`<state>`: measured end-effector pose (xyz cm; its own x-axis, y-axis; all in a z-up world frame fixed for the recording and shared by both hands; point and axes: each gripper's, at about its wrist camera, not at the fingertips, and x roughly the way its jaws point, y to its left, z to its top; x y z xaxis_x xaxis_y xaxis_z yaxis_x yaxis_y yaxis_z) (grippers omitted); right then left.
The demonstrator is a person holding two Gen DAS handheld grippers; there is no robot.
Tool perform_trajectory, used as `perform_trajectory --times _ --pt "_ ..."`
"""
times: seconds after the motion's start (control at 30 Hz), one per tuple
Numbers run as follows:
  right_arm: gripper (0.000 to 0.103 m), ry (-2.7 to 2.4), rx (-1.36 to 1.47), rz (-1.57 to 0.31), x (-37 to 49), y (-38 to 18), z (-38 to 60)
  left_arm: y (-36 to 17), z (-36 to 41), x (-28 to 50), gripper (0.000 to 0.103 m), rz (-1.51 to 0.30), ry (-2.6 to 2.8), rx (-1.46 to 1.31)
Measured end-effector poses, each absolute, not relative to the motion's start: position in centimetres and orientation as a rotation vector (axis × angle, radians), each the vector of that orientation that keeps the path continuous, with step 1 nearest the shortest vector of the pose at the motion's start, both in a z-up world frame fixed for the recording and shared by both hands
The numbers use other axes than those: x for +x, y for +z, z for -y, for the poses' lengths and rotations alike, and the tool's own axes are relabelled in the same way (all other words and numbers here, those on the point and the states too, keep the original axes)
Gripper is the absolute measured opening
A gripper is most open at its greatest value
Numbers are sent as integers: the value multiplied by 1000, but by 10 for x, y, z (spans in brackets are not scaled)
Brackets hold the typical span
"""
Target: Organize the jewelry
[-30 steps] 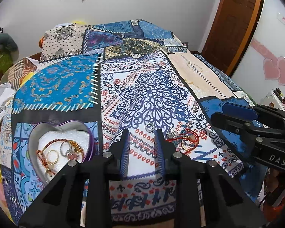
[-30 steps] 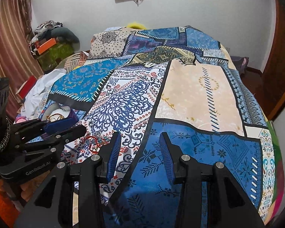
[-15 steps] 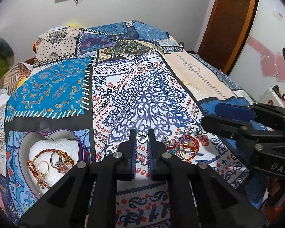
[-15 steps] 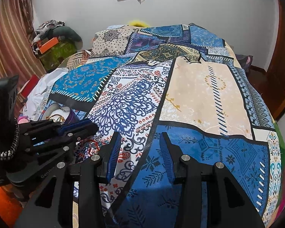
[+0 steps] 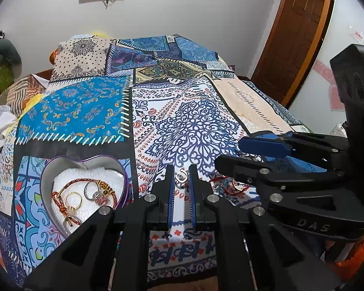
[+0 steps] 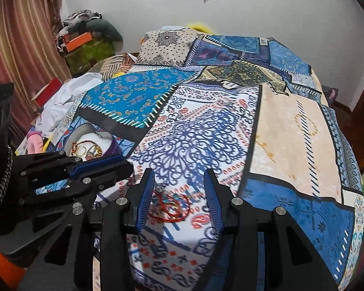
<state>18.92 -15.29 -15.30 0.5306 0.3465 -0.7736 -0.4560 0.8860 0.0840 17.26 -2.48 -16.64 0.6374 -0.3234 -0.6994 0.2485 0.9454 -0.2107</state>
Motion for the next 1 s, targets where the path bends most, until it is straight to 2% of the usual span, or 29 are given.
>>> perform_trajectory --times 0.13,0.37,0.67,1.0 --pt "36 489 -152 -916 191 -159 148 -169 20 171 9 -825 -324 -114" --pt "11 517 -186 -929 189 -166 142 -171 17 168 9 -829 -309 -116" --pt "10 497 -123 -883 187 -153 152 -158 16 160 9 -804 -298 -111" --pt "10 457 -69 -785 175 -114 170 -132 14 146 9 -750 -289 -109"
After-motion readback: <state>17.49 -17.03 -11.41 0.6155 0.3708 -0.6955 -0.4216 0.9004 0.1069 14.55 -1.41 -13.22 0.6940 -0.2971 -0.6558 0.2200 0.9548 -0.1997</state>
